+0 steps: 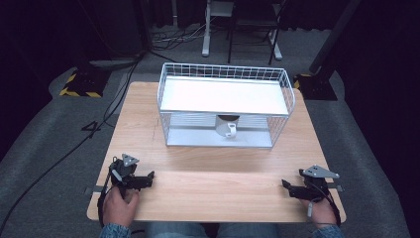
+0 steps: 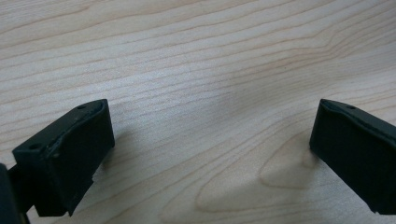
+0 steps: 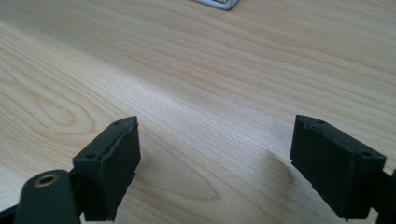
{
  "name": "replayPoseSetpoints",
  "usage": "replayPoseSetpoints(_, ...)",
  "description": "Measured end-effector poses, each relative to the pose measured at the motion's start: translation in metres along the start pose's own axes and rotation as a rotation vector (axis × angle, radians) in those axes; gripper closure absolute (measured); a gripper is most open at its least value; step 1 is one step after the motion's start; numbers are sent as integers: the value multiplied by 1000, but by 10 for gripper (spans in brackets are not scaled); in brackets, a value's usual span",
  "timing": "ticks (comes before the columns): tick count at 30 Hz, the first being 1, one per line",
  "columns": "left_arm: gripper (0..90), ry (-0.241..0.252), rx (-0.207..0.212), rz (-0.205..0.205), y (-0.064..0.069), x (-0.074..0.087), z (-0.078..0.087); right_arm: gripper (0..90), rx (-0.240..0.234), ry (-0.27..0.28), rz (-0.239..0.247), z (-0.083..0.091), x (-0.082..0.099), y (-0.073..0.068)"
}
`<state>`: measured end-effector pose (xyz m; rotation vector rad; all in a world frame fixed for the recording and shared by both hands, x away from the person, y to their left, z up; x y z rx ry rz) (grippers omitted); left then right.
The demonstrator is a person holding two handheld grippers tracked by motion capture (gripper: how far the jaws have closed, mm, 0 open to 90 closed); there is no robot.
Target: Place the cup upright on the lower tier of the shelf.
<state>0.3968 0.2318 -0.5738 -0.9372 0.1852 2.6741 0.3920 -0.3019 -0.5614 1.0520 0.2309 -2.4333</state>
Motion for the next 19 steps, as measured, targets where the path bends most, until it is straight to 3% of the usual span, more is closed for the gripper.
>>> replayPoseSetpoints(5,1,0,0,0,0,0,0,153,19,-14,16,-4,0,0)
replayPoseSetpoints(7,1,0,0,0,0,0,0,139,11,-19,16,-6,-1,-1)
replayPoseSetpoints(9,1,0,0,0,0,0,0,123,-19,-35,-13,-9,-1,-3)
replayPoseSetpoints(19,1,1,2,6,1,0,0,90,-12,-43,-17,-11,-3,-1)
Point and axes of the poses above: each handheld gripper's, and its own axes: z roughly backward along the jaws, x roughly out of its underside, y roughly to its right, the point moved 9 cm from there along -z, roughly forward along the jaws, and after that the axes turned 3 degrees about -y, right-handed, at the moved point
